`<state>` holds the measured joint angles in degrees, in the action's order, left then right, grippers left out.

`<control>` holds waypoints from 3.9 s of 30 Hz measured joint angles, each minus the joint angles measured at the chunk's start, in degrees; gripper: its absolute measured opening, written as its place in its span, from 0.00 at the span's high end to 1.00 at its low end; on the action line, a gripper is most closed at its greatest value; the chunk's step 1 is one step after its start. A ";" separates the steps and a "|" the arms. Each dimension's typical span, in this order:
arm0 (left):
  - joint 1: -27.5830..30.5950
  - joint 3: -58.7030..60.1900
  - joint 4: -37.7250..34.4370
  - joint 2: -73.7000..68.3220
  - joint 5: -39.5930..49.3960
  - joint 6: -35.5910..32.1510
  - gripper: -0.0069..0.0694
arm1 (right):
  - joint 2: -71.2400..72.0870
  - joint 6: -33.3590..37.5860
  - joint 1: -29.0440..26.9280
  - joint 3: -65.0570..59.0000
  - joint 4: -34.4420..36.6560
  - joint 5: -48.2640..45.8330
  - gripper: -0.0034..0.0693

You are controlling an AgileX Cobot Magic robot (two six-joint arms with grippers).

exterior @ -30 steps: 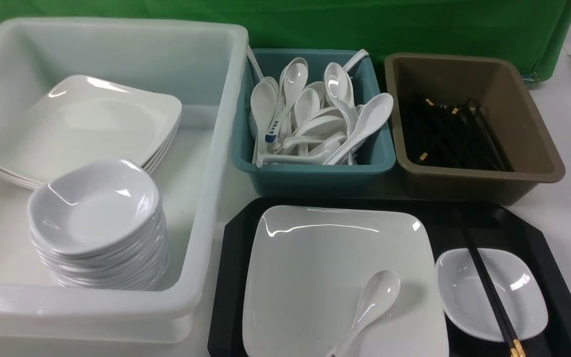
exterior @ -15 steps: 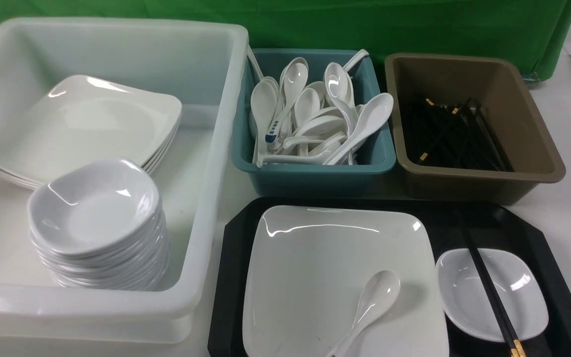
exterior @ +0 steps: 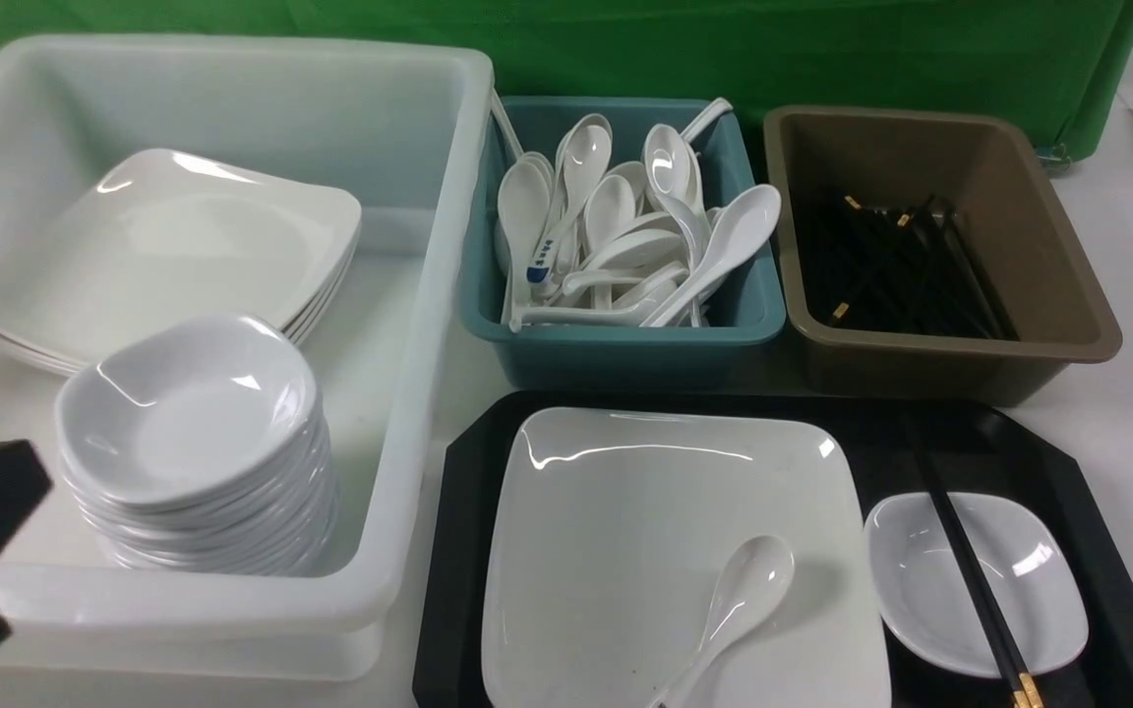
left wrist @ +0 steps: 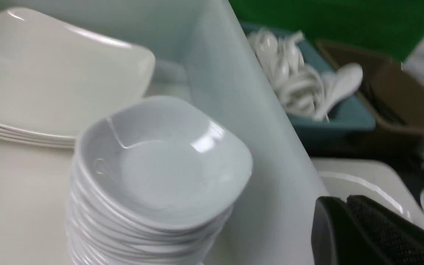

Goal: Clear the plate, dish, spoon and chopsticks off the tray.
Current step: Use the right arm to grab a pair of chopsticks from the plate, then use the right arm to put the chopsticks into the small storage box on the right, then use the right arm to grab a small plate from the dinner plate

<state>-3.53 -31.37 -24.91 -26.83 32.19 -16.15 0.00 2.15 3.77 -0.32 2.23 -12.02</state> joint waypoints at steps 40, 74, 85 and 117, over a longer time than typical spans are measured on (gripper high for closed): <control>-32.99 -8.23 -8.01 -20.38 -6.11 -21.58 0.89 | -52.13 -0.96 14.20 42.03 3.19 -32.80 0.68; -32.99 -8.27 -7.08 -14.69 0.81 -21.83 0.89 | -98.42 -5.64 15.51 53.28 -5.02 -19.54 0.67; -32.99 -8.27 -6.96 -14.69 -3.09 -21.83 0.89 | -87.08 3.69 16.30 54.07 -2.96 -24.54 0.79; -32.99 -8.27 -3.36 -14.69 -12.91 -21.83 0.89 | -100.58 8.11 4.38 93.75 4.40 -32.77 0.63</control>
<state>-36.52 -39.64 -28.27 -41.52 19.28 -37.98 -100.58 10.26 8.15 93.43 6.63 -44.79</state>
